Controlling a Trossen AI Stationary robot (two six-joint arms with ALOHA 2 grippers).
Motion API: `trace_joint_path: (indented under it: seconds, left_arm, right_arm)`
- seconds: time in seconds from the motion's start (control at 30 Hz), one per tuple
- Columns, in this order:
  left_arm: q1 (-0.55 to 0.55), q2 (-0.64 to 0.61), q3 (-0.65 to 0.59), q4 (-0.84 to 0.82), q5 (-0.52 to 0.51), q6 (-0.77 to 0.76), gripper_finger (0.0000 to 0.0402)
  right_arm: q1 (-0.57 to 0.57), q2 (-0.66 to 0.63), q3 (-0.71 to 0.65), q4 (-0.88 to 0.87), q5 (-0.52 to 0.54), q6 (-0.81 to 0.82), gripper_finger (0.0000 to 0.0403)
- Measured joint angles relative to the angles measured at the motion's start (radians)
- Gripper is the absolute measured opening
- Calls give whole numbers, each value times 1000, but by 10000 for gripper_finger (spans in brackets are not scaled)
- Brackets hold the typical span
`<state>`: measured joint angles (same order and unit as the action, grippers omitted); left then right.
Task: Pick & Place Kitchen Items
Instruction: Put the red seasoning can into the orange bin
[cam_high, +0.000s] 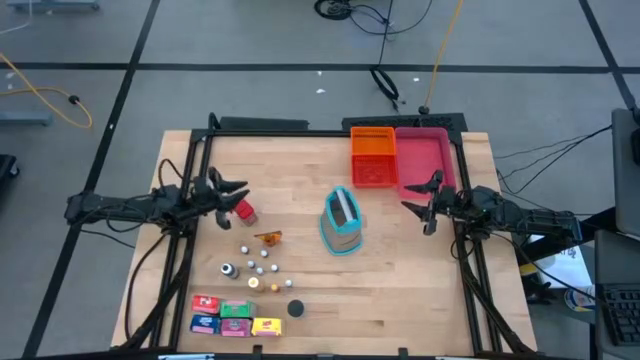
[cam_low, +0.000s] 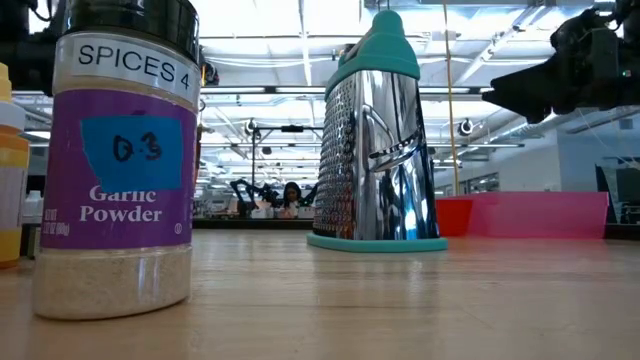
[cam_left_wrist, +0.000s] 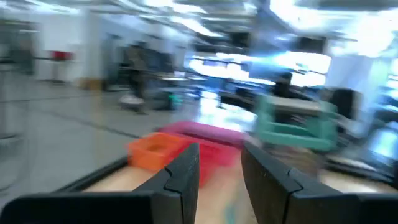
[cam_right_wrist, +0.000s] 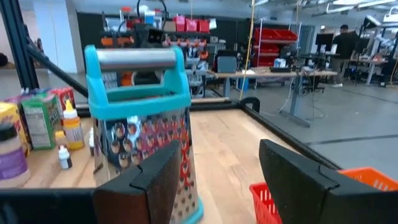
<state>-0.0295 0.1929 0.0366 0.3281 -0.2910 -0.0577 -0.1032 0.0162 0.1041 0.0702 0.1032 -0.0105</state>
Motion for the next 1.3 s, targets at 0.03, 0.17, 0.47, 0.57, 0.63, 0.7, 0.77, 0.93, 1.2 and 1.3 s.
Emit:
trace_joint_path:
  seconds: [0.03,0.17,0.47,0.57,0.63,0.7,0.77,0.93,1.2,1.3]
  left_arm:
    - [-3,9,15,-23,33,-3,118]
    - [-16,45,102,-226,30,-15,118]
    - [-17,176,331,-626,-62,54,119]
    - [-17,232,391,-708,-58,61,130]
    - [-17,276,431,-760,-62,61,148]
    - [-17,324,465,-803,-91,64,171]
    - [-17,371,500,-824,-116,65,198]
    - [-17,481,587,-832,-135,109,260]
    - [-17,619,706,-985,-172,89,316]
    - [-17,654,735,-1036,-187,31,324]
  right_arm:
    - [0,0,1,8,0,0,210]
    - [0,0,1,25,0,27,210]
    - [0,0,1,23,0,100,210]
    - [0,0,1,21,0,100,210]
    - [0,0,1,20,0,100,210]
    - [0,0,1,20,1,100,210]
    - [0,0,1,20,1,100,210]
    - [0,0,1,19,4,100,210]
    - [0,0,-17,31,4,100,210]
    - [0,0,-27,30,12,100,210]
